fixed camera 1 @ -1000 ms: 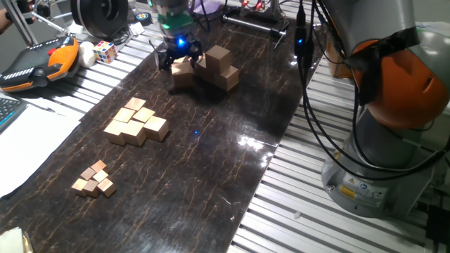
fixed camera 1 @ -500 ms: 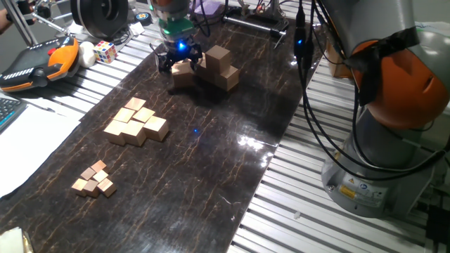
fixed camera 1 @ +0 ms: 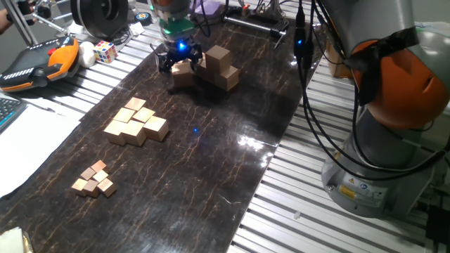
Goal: Stack the blocks into a pyramid shape
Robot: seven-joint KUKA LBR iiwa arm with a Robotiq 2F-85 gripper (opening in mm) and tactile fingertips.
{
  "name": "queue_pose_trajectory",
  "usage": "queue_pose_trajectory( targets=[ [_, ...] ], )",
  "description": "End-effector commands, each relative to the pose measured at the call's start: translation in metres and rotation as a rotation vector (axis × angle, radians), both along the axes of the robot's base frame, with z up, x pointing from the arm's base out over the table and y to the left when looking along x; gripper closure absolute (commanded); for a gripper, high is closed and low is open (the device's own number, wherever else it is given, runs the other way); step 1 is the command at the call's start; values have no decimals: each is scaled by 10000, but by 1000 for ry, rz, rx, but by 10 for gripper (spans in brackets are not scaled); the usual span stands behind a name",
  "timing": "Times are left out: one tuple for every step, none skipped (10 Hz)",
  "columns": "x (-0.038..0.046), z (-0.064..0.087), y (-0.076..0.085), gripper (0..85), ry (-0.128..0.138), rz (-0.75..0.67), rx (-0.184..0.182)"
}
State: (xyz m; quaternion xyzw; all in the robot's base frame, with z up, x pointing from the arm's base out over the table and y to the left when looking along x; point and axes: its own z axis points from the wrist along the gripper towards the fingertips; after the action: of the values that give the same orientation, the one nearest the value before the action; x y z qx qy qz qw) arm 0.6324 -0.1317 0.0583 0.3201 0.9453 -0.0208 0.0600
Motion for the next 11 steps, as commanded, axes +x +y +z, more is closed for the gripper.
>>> queue_pose_trajectory(
  targets=[
    [1,0,-1,0,0,-4,-2],
    [3,0,-2,3,-1,-11,-2],
    [12,5,-9,3,-2,-25,10],
    [16,5,-12,7,-2,-33,11],
    [15,4,-10,10,-3,-42,18],
    [17,1,-12,13,-4,-51,24],
    [20,-1,-14,30,-4,-62,28],
    [19,-1,-14,47,-5,-69,32],
    [19,-1,-13,57,-5,-77,34],
    [18,-2,-13,80,-5,-78,34],
    [20,-2,-14,130,-5,-77,33]
  ],
)
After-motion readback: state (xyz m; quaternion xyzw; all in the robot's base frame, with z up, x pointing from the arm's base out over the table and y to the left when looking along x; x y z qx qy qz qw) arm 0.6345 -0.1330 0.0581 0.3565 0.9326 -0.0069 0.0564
